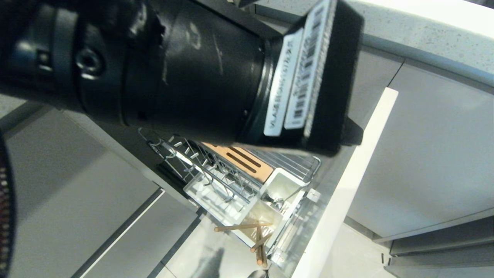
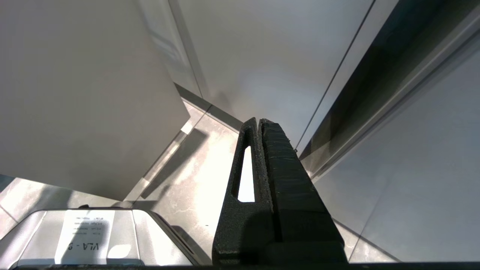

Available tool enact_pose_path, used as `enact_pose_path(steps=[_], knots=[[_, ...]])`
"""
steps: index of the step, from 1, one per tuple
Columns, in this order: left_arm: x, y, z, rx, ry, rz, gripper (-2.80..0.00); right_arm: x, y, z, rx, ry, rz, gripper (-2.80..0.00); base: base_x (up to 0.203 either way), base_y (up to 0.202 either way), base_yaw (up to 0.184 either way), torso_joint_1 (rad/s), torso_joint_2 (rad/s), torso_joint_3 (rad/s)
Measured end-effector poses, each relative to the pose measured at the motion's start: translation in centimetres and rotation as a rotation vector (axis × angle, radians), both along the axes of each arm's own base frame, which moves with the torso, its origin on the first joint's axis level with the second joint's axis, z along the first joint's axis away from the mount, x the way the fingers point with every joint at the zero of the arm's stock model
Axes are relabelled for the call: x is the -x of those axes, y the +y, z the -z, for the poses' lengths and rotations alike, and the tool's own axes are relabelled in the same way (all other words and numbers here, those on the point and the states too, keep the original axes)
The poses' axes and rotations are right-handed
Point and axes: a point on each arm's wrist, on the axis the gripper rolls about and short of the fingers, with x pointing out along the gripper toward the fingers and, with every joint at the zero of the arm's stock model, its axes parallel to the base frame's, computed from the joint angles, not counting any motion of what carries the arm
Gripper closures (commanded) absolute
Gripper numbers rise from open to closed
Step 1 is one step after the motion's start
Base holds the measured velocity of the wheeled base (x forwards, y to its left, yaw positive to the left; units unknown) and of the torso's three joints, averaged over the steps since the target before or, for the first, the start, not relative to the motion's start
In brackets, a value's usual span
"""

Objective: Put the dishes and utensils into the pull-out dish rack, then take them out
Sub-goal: Close the cupboard

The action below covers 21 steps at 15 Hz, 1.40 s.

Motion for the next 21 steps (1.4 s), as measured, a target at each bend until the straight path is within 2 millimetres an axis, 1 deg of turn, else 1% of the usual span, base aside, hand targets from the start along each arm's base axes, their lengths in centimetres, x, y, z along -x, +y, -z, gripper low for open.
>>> enact_pose_path(steps=[3, 6, 9, 16, 19, 21], knots=[[0.5, -1.4, 1.8, -0.101, 0.052, 0.043, 0.0, 0.0, 0.0, 0.0, 0.0, 0.0, -0.001, 0.0, 0.0, 0.0, 0.0, 0.0, 0.0, 0.0], [0.5, -2.5, 2.9, -0.146, 0.07, 0.058, 0.0, 0.0, 0.0, 0.0, 0.0, 0.0, 0.0, 0.0, 0.0, 0.0, 0.0, 0.0, 0.0, 0.0], [0.3, -3.2, 3.7, -0.187, 0.088, 0.056, 0.0, 0.0, 0.0, 0.0, 0.0, 0.0, -0.001, 0.0, 0.0, 0.0, 0.0, 0.0, 0.0, 0.0], [0.0, -3.6, 5.2, -0.295, 0.098, 0.015, 0.0, 0.0, 0.0, 0.0, 0.0, 0.0, 0.0, 0.0, 0.0, 0.0, 0.0, 0.0, 0.0, 0.0], [-0.1, -3.4, 5.5, -0.334, 0.101, -0.005, 0.0, 0.0, 0.0, 0.0, 0.0, 0.0, 0.0, 0.0, 0.0, 0.0, 0.0, 0.0, 0.0, 0.0], [-0.3, -2.9, 5.7, -0.374, 0.086, -0.052, 0.0, 0.0, 0.0, 0.0, 0.0, 0.0, 0.0, 0.0, 0.0, 0.0, 0.0, 0.0, 0.0, 0.0]])
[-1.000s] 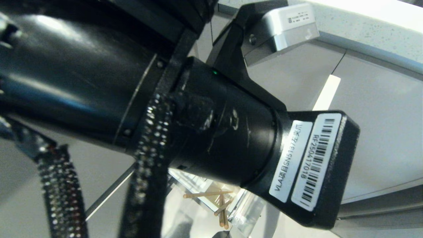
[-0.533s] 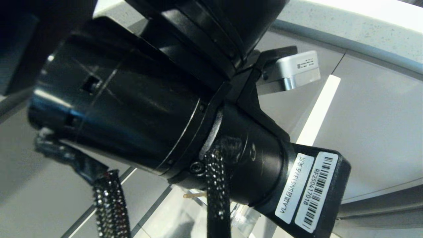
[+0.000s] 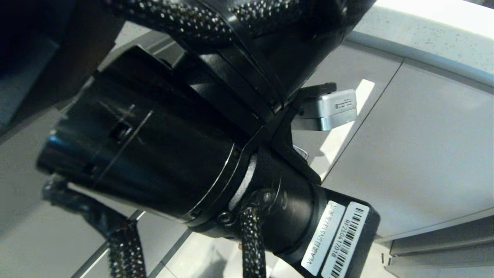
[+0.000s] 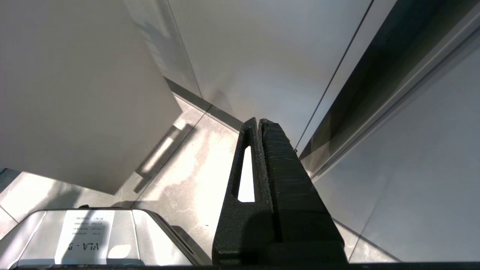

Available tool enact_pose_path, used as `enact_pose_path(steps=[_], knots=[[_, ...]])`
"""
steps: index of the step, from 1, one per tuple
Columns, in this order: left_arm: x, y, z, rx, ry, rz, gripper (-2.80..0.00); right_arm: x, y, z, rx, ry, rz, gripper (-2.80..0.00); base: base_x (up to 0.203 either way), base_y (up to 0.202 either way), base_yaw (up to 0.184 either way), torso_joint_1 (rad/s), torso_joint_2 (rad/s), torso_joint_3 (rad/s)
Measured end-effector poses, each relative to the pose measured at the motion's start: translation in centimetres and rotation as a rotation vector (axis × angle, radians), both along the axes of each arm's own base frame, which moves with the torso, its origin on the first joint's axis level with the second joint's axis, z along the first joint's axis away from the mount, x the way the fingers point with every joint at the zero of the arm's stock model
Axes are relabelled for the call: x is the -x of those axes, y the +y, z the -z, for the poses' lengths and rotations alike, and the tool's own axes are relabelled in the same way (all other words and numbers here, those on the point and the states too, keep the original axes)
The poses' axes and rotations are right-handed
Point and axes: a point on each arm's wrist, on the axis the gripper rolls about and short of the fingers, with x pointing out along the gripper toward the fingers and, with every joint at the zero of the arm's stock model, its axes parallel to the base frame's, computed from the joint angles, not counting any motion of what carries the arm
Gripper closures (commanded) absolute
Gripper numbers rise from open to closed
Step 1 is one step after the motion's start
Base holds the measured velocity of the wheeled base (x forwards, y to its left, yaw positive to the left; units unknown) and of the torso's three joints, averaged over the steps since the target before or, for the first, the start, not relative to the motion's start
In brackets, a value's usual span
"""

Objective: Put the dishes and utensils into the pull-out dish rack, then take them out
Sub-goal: Close the cupboard

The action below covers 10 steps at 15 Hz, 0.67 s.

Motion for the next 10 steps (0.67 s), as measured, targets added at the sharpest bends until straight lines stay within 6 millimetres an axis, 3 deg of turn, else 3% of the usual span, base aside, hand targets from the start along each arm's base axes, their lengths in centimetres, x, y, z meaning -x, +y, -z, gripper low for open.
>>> enact_pose_path(steps=[10], knots=[[-1.7, 4.2, -2.5, -0.045, -0.277, -0.28, 0.0, 0.0, 0.0, 0.0, 0.0, 0.0, 0.0, 0.0, 0.0, 0.0, 0.0, 0.0, 0.0, 0.0]])
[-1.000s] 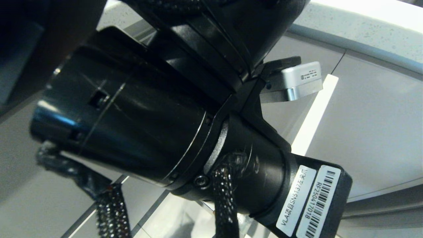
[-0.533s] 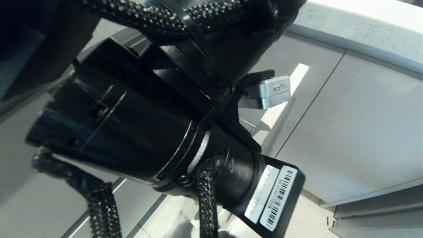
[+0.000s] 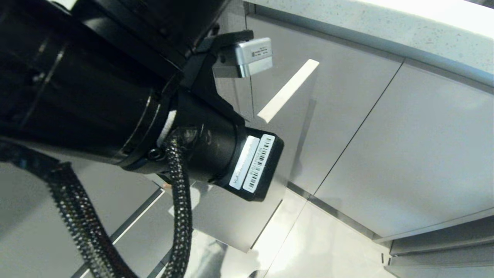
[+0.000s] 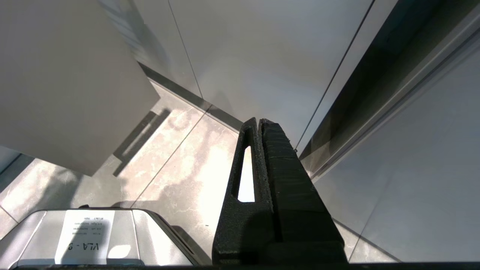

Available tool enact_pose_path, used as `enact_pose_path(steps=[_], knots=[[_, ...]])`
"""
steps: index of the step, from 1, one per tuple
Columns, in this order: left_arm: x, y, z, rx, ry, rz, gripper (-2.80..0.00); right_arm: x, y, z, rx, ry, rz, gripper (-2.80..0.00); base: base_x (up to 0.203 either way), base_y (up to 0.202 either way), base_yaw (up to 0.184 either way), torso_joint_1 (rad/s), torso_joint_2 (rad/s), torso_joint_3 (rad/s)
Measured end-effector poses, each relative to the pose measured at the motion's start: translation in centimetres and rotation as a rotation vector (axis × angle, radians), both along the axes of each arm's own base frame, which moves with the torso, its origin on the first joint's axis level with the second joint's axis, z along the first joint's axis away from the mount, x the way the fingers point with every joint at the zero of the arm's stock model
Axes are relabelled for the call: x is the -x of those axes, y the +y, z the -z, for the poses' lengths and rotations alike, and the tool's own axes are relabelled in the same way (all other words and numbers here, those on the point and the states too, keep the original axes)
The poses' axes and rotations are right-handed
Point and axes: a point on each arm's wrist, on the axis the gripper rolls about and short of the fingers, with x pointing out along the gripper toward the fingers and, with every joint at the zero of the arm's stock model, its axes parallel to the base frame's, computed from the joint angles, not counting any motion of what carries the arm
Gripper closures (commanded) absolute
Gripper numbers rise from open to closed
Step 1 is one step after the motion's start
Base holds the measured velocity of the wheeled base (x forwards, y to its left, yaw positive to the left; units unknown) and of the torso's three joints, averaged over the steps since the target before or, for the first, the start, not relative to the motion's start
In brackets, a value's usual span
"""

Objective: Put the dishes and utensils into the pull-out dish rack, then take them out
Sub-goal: Close the cupboard

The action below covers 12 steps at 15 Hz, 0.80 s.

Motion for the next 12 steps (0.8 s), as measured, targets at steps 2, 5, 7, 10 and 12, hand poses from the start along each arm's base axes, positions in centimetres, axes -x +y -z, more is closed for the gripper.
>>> enact_pose_path(steps=[2, 5, 7, 10, 12], knots=[[-0.5, 1.1, -0.6, -0.029, -0.07, -0.054, 0.0, 0.0, 0.0, 0.0, 0.0, 0.0, 0.0, 0.0, 0.0, 0.0, 0.0, 0.0, 0.0, 0.0], [-0.8, 2.8, -0.7, -0.125, -0.112, -0.094, 0.0, 0.0, 0.0, 0.0, 0.0, 0.0, 0.0, 0.0, 0.0, 0.0, 0.0, 0.0, 0.0, 0.0], [-1.1, 3.8, -0.6, -0.184, -0.127, -0.135, 0.0, 0.0, 0.0, 0.0, 0.0, 0.0, 0.0, 0.0, 0.0, 0.0, 0.0, 0.0, 0.0, 0.0], [-1.9, 5.2, -1.0, -0.23, -0.159, -0.18, 0.0, 0.0, 0.0, 0.0, 0.0, 0.0, 0.0, 0.0, 0.0, 0.0, 0.0, 0.0, 0.0, 0.0], [-2.3, 6.4, -1.5, -0.255, -0.184, -0.191, 0.0, 0.0, 0.0, 0.0, 0.0, 0.0, 0.0, 0.0, 0.0, 0.0, 0.0, 0.0, 0.0, 0.0]])
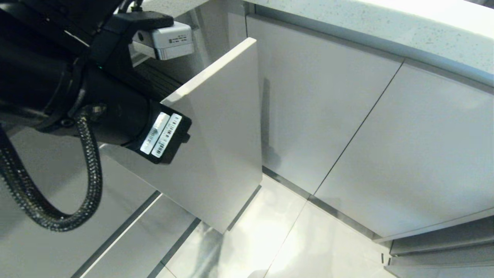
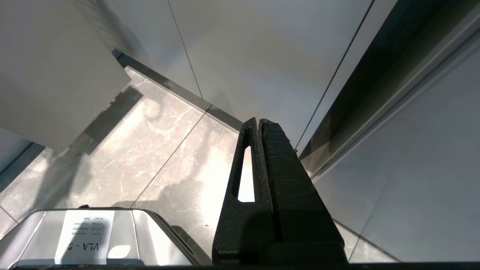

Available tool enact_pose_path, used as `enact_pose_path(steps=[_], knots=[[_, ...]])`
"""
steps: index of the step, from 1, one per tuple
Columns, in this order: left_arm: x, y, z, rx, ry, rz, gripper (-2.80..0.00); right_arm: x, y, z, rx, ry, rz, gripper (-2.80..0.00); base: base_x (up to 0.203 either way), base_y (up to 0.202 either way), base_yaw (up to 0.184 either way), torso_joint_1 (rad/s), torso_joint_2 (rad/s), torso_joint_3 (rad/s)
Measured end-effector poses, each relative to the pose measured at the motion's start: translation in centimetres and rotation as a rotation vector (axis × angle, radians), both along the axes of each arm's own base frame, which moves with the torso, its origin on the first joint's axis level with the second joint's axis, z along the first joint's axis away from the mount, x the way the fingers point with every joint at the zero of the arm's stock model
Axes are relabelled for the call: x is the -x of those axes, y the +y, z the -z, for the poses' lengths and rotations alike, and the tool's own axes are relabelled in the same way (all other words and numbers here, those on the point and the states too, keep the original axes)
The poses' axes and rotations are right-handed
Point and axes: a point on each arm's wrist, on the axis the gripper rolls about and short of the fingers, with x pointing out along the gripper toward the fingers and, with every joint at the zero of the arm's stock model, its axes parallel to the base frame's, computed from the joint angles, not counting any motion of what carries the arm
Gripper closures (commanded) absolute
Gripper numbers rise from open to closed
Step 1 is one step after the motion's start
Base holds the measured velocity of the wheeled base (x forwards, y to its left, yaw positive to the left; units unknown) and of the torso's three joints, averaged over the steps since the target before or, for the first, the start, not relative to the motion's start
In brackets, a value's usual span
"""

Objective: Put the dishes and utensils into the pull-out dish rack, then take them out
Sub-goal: Close the cupboard

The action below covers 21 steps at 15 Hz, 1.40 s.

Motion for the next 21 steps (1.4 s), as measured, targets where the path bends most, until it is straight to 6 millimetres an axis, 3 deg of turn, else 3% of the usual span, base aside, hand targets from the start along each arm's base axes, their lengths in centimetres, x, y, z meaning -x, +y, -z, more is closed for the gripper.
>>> enact_pose_path(steps=[9, 18, 21], knots=[[-1.3, 5.3, -1.6, -0.199, -0.088, -0.034, 0.0, 0.0, 0.0, 0.0, 0.0, 0.0, 0.0, 0.0, 0.0, 0.0, 0.0, 0.0, 0.0, 0.0], [-0.2, 5.1, -2.0, -0.161, -0.093, 0.029, 0.0, 0.0, 0.0, 0.0, 0.0, 0.0, 0.0, 0.0, 0.0, 0.0, 0.0, 0.0, 0.0, 0.0], [0.2, 4.9, -2.6, -0.078, -0.124, 0.027, 0.0, 0.0, 0.0, 0.0, 0.0, 0.0, 0.0, 0.0, 0.0, 0.0, 0.0, 0.0, 0.0, 0.0]])
